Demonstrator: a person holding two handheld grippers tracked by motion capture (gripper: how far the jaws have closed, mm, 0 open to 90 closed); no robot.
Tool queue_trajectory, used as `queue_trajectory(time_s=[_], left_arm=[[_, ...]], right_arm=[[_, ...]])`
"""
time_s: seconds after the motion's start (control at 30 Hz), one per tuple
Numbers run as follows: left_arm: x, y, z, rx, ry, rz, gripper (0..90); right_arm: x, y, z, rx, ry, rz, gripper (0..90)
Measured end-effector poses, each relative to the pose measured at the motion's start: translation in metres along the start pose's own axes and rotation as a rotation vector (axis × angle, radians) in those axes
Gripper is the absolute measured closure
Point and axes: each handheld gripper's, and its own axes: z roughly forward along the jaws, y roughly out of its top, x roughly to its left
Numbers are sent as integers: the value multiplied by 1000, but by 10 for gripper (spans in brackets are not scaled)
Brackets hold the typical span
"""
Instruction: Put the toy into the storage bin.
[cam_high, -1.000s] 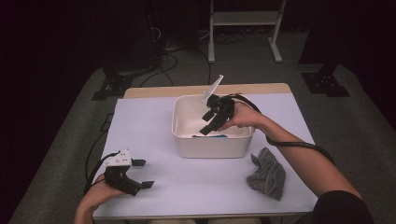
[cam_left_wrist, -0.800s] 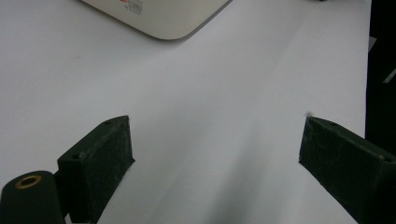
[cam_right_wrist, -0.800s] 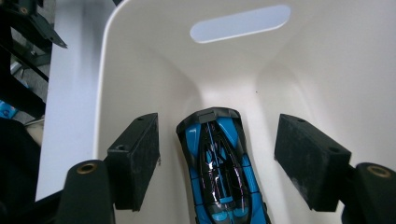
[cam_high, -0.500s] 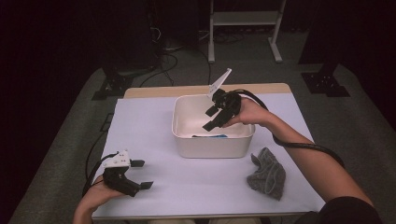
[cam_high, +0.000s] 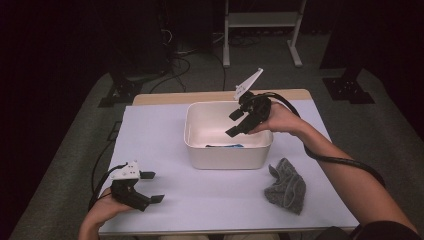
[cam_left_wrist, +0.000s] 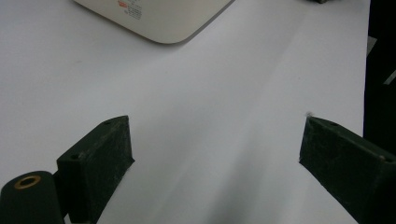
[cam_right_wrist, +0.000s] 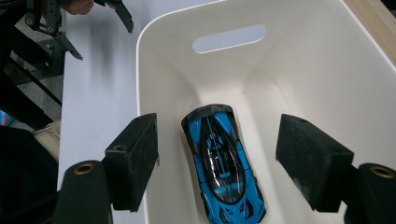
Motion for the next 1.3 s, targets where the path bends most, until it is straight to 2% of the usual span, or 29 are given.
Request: queue_trajectory(time_s=[0.23, 0.5, 0.83, 1.1, 1.3], left_arm=[[-1, 1, 0, -4, -2, 4, 87], [-2, 1, 1, 0, -4, 2, 87], [-3, 1, 0, 3, 0, 4, 87], [-2, 0, 0, 3, 0, 3, 85], [-2, 0, 1, 6, 3, 3, 76]], right_arm=[[4, -6, -15, -13, -25, -1, 278], [8, -17, -31, -36, -46, 21, 276], [18, -29, -51, -48, -79, 31, 271], [21, -49, -67, -55, -103, 65, 263], [22, -61, -72, -59, -112, 82, 262]])
